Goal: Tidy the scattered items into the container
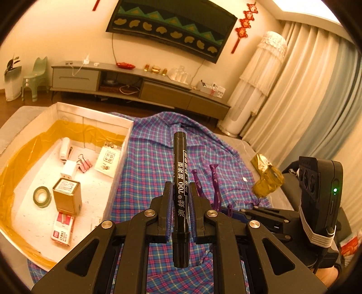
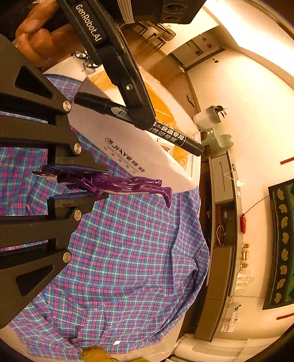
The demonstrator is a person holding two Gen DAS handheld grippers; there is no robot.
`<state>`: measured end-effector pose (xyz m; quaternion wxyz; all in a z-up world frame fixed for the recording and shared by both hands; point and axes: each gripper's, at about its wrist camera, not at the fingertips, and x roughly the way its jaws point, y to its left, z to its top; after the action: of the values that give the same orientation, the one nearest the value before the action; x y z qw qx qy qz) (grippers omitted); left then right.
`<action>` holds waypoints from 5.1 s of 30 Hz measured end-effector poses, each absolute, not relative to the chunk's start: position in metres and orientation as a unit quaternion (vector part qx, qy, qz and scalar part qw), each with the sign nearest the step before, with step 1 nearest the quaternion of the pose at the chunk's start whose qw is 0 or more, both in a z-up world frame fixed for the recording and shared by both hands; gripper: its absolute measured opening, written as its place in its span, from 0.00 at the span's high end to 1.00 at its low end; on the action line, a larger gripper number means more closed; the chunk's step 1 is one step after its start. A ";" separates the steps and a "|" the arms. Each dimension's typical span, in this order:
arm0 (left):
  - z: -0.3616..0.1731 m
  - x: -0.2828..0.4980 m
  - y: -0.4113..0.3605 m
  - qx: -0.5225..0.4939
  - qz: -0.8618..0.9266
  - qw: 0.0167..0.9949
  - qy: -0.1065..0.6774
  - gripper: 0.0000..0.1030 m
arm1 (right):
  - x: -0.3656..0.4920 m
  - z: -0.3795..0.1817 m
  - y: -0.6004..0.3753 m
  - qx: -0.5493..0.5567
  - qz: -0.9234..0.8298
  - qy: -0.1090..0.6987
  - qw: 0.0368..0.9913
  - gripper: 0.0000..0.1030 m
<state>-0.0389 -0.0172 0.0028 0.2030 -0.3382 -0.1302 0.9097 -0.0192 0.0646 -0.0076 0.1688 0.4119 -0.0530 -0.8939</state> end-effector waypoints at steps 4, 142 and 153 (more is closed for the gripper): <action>0.007 -0.036 -0.024 -0.332 0.911 0.202 -0.135 0.87 | -0.017 0.002 0.056 0.405 -0.896 -0.052 0.175 0.83; -0.009 -0.062 -0.186 -0.347 0.926 0.025 -0.147 0.29 | -0.050 -0.002 -0.093 0.438 -0.836 0.211 0.255 0.37; 0.003 -0.043 -0.190 -0.316 0.939 0.017 -0.137 0.29 | -0.028 -0.005 -0.103 0.445 -0.829 0.231 0.249 0.37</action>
<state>-0.0428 -0.1900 0.0026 0.0165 -0.3157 -0.1371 0.9388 -0.0282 -0.1026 -0.0050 0.2488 0.4454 0.2309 -0.8285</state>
